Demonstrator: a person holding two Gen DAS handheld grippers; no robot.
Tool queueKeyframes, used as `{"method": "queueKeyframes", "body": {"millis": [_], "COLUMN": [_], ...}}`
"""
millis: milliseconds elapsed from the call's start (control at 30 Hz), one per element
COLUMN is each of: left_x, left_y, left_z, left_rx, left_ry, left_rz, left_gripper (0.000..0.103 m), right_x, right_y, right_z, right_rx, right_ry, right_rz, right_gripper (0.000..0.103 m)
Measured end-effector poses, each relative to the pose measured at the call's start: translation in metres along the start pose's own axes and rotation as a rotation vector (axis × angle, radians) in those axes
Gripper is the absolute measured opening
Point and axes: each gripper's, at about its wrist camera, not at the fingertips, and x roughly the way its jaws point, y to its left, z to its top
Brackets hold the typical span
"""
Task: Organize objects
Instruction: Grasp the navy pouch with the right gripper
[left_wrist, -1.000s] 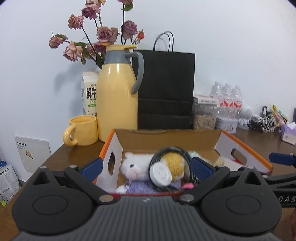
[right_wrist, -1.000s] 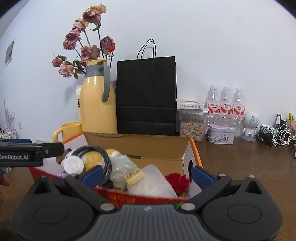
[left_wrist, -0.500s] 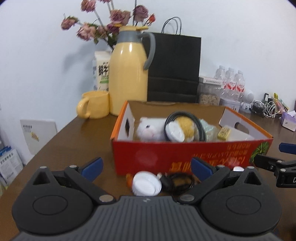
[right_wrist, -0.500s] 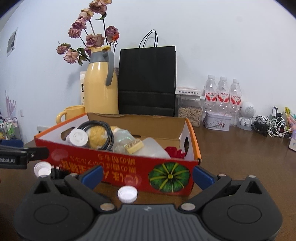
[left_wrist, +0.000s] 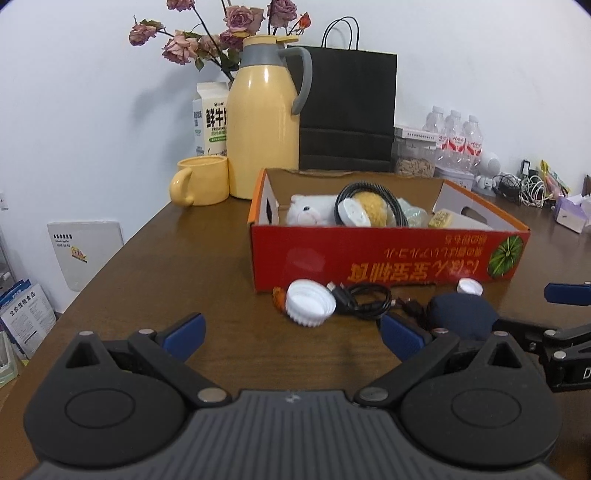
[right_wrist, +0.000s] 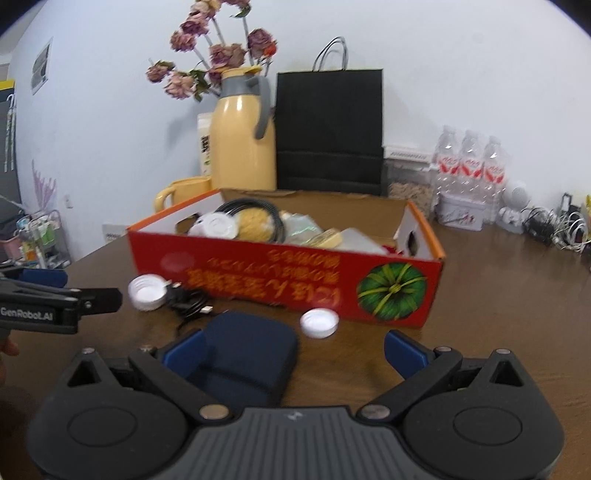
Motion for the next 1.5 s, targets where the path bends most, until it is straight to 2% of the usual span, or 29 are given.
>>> {"method": "queueKeyframes", "body": {"millis": [267,400,433,533,633,1033,1267,1500], "left_x": [-0.012,-0.016,-0.015,-0.015,-0.015,-0.016,-0.009,0.006], "left_y": [0.009,0.013,0.013,0.014,0.013,0.01,0.004,-0.005], "left_z": [-0.007,-0.008,-0.008,-0.008,-0.009,-0.01,-0.008,-0.002], "left_rx": [-0.023,-0.033,-0.034,-0.039,-0.04,-0.031,-0.016,-0.005], "left_ry": [0.009,0.006,0.007,0.009,0.012,0.015,0.027,0.048], "left_rz": [0.01,0.004,0.004,-0.001,-0.006,-0.002,0.004,0.016], "left_gripper": [0.103,0.103,0.103,0.103,0.103,0.103,0.103,0.103], "right_x": [0.019,0.028,0.03,0.03,0.029,0.021,0.009,0.003], "right_y": [0.023,0.028,0.029,0.03,0.035,0.028,0.008,-0.021], "right_z": [-0.005,-0.006,-0.007,-0.009,-0.009,-0.008,-0.009,-0.007], "right_rx": [0.043,0.054,0.056,0.045,0.012,0.02,0.033,0.043], "right_ry": [0.13,0.167,0.17,0.165,0.151,0.119,0.072,0.021], "right_rz": [0.021,-0.007,-0.015,-0.034,-0.034,-0.013,-0.009,-0.065], "right_gripper": [0.103,0.102,0.099,0.096,0.081,0.066,0.064,0.064]}}
